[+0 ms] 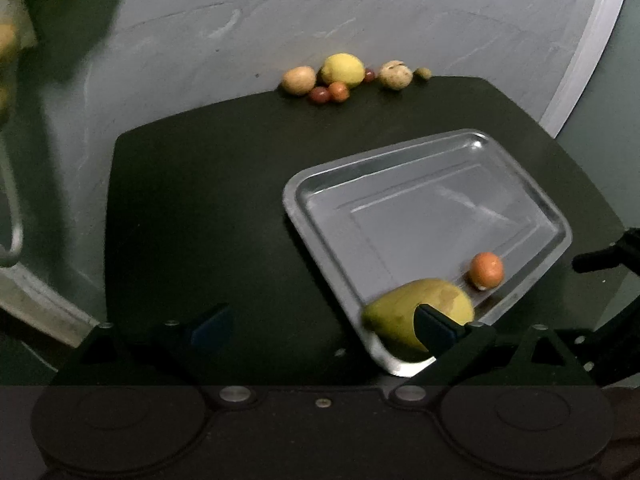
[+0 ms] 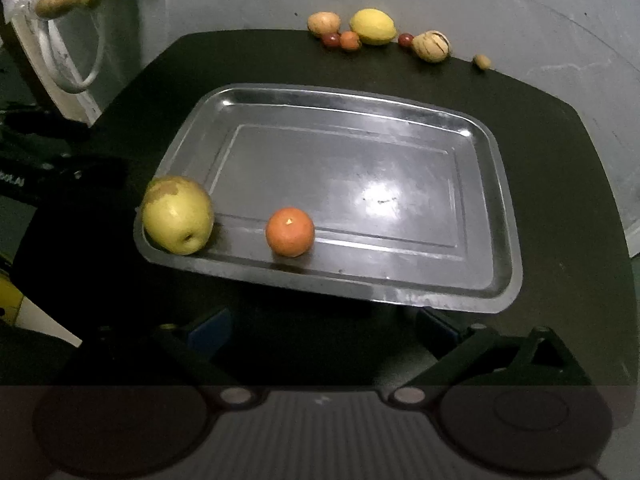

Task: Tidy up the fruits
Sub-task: 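Carry the tangerine and pear over the tray and open both tools, then move both open tools back toward the row of fruit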

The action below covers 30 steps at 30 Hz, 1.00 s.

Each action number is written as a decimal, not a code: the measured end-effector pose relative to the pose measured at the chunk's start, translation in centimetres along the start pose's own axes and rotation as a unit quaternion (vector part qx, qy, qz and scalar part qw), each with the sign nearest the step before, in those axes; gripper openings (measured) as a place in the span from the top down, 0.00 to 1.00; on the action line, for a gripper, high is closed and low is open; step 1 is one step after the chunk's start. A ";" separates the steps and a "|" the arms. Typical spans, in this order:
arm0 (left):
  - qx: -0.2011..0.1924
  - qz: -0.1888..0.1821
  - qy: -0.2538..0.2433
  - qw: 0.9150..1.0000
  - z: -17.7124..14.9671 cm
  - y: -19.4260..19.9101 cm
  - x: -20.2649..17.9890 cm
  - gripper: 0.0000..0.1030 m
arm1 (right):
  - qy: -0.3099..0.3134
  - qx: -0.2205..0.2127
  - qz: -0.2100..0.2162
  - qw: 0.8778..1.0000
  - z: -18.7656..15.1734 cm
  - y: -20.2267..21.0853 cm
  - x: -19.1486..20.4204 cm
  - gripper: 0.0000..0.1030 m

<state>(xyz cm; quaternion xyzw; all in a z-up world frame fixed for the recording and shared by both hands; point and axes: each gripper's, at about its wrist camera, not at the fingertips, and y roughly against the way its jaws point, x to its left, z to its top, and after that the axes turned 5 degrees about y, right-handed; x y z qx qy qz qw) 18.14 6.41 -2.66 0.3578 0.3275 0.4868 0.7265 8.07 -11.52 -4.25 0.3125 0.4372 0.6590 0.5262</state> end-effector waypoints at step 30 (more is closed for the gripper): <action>-0.014 0.093 0.103 0.990 4.4 -4.3 4.0 0.01 | 0.013 0.000 -0.020 1.000 3.4 -0.1 -1.6 0.00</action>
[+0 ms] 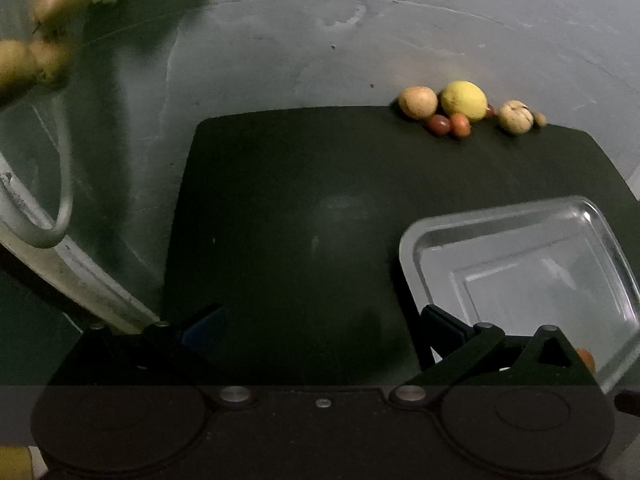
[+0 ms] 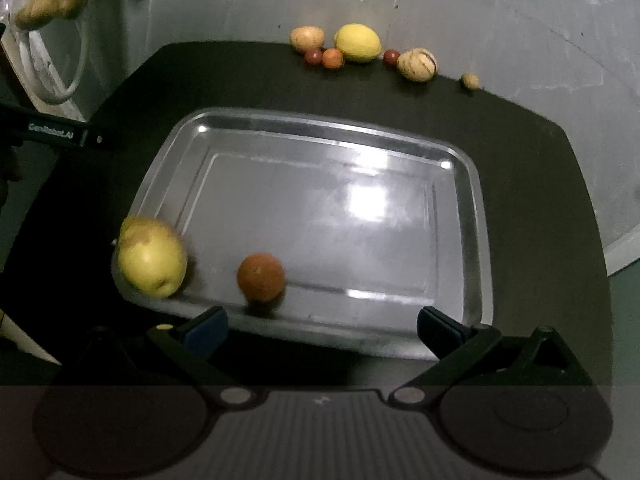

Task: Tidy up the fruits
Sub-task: 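Move both open tools back toward the row of fruit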

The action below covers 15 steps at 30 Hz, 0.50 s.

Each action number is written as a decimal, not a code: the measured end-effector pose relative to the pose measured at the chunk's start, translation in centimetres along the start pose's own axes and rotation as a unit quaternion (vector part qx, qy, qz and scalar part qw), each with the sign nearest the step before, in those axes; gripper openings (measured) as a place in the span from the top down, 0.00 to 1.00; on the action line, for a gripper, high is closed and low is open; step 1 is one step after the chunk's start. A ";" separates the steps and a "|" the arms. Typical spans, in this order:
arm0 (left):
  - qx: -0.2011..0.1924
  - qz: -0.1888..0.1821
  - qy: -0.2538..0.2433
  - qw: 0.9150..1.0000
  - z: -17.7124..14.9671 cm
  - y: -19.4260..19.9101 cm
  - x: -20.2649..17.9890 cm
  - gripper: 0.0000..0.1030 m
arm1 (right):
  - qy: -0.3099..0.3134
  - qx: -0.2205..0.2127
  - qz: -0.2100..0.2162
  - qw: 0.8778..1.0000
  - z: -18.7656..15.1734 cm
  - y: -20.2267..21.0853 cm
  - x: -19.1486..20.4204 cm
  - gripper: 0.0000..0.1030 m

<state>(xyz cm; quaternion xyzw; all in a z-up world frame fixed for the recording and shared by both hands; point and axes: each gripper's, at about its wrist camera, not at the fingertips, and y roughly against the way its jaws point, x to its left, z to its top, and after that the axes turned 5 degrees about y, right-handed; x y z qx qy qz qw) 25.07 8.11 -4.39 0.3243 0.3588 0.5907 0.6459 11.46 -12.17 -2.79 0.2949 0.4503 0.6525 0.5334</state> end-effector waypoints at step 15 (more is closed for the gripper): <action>-0.025 0.023 0.017 0.999 5.0 -2.8 -3.4 0.01 | 0.030 -0.066 0.014 0.997 6.2 -2.9 -4.8 0.00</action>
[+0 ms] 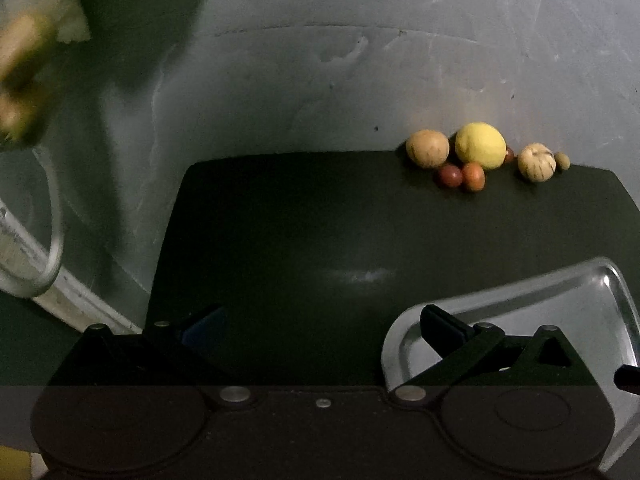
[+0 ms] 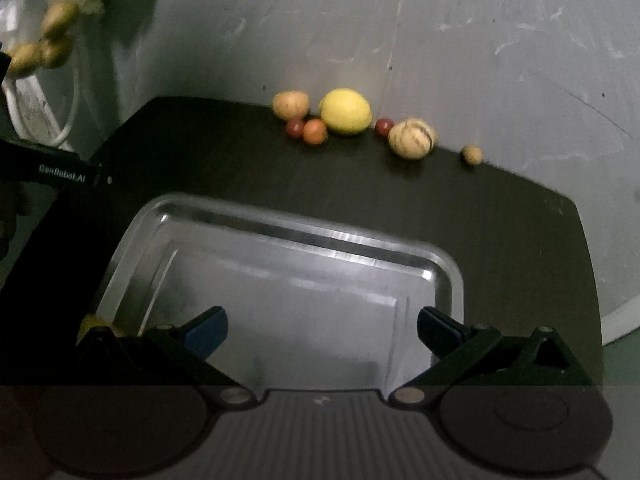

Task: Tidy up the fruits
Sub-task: 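Move both open tools back toward the row of fruit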

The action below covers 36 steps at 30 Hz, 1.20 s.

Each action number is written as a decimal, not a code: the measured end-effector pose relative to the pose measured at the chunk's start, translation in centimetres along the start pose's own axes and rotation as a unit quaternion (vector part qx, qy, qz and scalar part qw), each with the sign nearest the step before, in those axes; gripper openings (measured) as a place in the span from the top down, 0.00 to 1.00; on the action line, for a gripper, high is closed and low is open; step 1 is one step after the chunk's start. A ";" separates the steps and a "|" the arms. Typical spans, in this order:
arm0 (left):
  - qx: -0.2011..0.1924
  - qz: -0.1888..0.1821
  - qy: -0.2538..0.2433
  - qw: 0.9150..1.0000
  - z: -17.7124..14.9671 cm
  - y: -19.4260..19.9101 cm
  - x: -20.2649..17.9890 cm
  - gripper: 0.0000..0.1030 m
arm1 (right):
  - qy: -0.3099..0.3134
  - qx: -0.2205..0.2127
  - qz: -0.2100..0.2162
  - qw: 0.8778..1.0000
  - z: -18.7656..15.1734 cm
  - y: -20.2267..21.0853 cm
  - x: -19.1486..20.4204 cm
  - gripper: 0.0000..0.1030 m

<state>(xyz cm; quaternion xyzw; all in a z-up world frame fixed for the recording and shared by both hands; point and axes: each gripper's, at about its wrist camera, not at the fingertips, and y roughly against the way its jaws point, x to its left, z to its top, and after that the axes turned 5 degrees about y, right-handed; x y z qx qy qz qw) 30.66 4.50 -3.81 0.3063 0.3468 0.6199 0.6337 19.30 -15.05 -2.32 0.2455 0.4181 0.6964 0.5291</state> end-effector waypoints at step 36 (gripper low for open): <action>-0.027 -0.017 0.023 0.999 10.5 -9.0 -7.2 0.01 | 0.024 -0.105 0.023 0.994 7.5 -10.7 -2.4 0.04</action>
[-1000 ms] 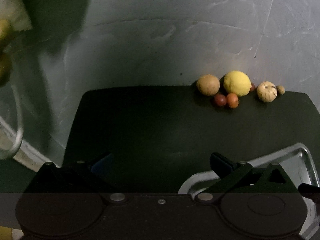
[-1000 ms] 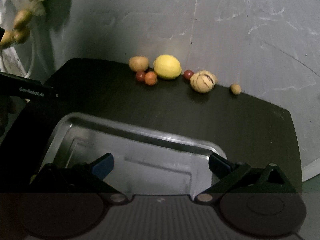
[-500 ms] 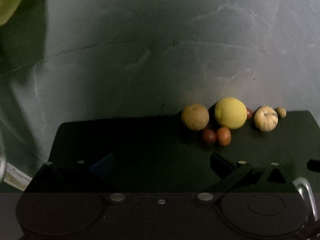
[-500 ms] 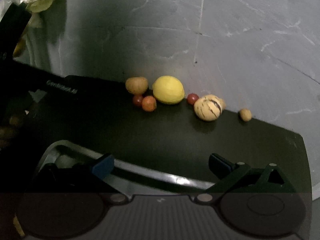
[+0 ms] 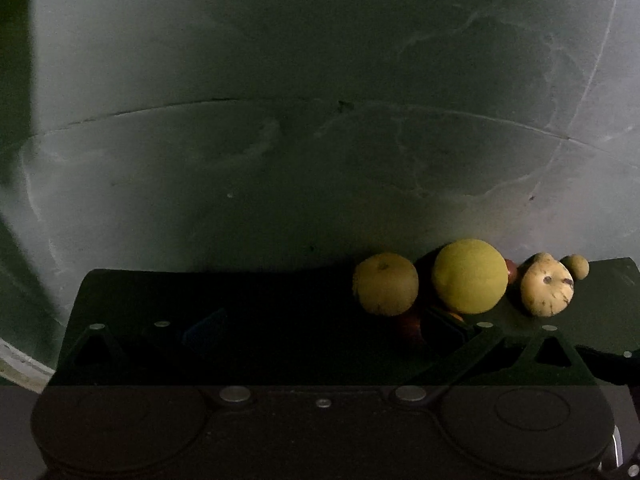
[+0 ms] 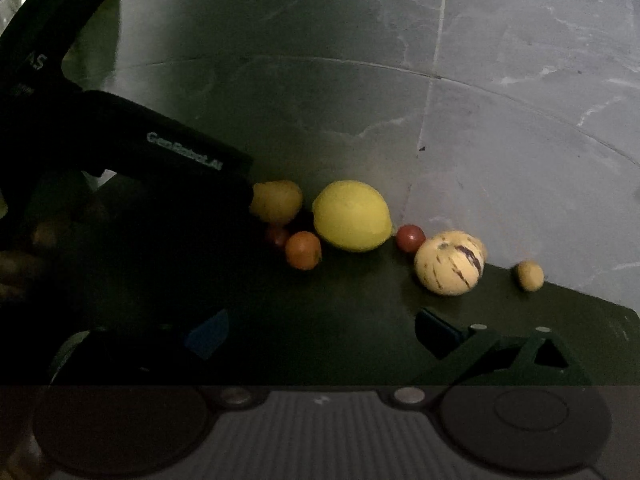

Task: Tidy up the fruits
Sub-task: 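Move both open tools back toward the row of fruit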

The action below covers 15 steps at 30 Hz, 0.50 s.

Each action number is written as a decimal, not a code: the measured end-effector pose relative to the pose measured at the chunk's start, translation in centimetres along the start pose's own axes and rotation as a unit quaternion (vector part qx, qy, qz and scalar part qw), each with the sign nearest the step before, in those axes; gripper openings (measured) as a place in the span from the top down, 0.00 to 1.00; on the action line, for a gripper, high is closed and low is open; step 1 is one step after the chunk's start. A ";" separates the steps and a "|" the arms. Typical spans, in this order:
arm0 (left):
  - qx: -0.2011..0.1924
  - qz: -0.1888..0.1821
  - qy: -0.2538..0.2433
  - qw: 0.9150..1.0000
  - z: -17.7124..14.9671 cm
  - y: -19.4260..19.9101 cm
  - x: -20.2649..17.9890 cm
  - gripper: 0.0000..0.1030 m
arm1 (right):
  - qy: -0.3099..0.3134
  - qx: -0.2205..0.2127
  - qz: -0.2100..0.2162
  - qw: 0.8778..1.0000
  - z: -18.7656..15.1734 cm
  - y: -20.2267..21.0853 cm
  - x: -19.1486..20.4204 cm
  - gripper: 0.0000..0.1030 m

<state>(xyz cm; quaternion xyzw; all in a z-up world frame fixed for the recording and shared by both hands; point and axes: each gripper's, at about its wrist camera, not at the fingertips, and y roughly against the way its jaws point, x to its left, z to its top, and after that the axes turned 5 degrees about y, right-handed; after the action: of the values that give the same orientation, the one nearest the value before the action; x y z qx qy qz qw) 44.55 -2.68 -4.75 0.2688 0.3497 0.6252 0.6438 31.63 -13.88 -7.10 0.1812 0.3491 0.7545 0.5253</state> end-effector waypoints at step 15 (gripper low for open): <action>0.011 -0.017 0.011 1.000 1.6 -3.2 -0.9 0.01 | -0.021 -0.015 0.012 1.000 1.6 -2.9 -0.9 0.34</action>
<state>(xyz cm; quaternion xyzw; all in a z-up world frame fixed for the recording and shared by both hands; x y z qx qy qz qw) 47.83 -3.66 -6.22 0.2632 0.3682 0.6128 0.6478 34.94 -13.53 -7.95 0.1935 0.3239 0.7621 0.5261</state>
